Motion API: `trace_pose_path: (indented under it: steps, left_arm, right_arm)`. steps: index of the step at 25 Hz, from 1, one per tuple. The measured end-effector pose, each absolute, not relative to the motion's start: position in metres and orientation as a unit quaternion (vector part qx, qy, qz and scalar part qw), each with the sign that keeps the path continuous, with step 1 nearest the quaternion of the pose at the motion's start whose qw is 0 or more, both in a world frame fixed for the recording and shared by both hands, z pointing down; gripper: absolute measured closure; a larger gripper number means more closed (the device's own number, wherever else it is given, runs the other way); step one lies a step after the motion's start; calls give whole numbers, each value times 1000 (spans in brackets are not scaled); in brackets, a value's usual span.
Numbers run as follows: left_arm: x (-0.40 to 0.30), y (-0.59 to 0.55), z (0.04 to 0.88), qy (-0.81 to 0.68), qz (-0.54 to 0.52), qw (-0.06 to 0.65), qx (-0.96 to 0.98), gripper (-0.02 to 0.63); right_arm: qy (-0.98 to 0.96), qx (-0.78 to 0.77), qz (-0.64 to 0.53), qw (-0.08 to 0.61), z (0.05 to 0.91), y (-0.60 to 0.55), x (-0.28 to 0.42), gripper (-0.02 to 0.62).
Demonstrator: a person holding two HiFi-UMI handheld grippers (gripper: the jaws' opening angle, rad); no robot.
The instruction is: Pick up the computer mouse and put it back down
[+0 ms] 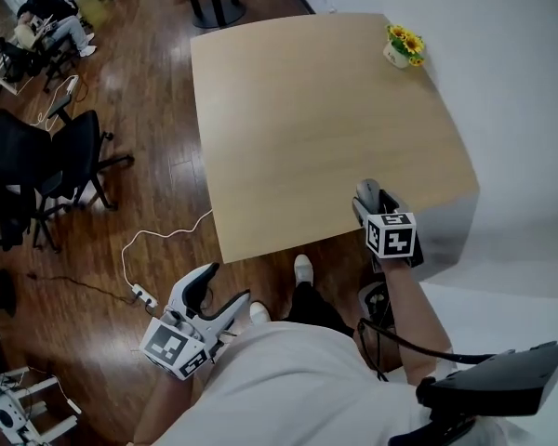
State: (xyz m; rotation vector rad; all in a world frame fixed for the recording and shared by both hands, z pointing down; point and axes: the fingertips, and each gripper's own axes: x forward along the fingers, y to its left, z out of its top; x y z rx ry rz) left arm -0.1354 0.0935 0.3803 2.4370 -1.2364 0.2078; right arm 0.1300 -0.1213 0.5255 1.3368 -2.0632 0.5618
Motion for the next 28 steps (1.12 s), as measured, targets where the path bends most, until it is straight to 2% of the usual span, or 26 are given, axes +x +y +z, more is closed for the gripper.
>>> trace_pose_path:
  steps: [12, 22, 24, 28]
  left_arm:
    - [-91, 36, 397, -486, 105, 244, 833, 321]
    - [-78, 19, 404, -485, 108, 261, 828, 321]
    - [-79, 19, 403, -482, 110, 257, 831, 321]
    - [-86, 27, 400, -471, 109, 247, 840, 321]
  right_arm:
    - [-738, 503, 259, 367, 691, -226, 160, 296]
    - [-754, 479, 264, 364, 708, -226, 153, 281]
    - [-756, 477, 265, 362, 705, -226, 153, 222]
    - [-763, 488, 253, 341, 673, -218, 154, 222]
